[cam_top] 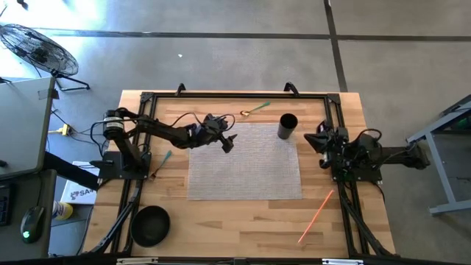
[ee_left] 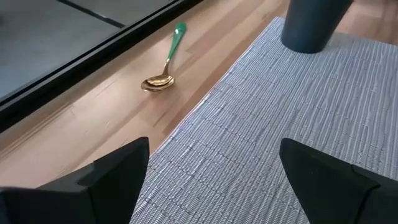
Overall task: Pick & Place Utensil
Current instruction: Put the orange straw into the black cup
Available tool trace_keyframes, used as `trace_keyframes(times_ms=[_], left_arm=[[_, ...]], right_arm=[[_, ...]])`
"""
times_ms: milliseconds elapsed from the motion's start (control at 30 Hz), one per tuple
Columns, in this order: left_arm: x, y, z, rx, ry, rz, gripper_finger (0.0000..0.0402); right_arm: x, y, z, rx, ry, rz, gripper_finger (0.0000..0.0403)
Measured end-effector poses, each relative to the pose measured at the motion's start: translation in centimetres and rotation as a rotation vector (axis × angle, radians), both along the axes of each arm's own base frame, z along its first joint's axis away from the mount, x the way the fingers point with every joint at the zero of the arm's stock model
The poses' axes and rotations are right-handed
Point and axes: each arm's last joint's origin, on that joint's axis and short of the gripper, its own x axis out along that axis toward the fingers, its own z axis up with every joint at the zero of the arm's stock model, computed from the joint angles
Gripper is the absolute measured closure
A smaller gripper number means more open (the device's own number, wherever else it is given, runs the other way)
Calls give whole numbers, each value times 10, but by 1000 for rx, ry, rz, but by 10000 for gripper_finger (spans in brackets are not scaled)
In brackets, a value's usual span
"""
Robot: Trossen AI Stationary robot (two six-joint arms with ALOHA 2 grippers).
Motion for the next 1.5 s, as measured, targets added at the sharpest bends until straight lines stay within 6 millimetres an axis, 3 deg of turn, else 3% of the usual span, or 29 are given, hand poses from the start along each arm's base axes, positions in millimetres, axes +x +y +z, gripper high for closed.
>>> trace_keyframes(times_ms=[267, 433, 700, 833, 967, 1167, 1500], left_arm=[[1, 1, 2, 51, 6, -10, 47], [1, 0, 2, 50, 9, -10, 47], [1, 0, 2, 50, 8, -10, 47], [1, 0, 2, 41, 5, -28, 47], [2, 0, 2, 40, 4, -32, 47], [2, 0, 2, 39, 4, -32, 47], [2, 0, 2, 39, 4, -32, 47]], right_arm=[[22, 12, -18, 232, 228, 60, 391], [36, 22, -4, 333, 405, 92, 391], [56, 42, 33, 466, 807, 90, 391], [65, 50, 41, 532, 1023, 100, 391], [79, 63, 39, 485, 1228, 157, 391], [108, 101, 27, 311, 1417, 289, 391], [133, 199, 0, 106, 1627, 471, 391]])
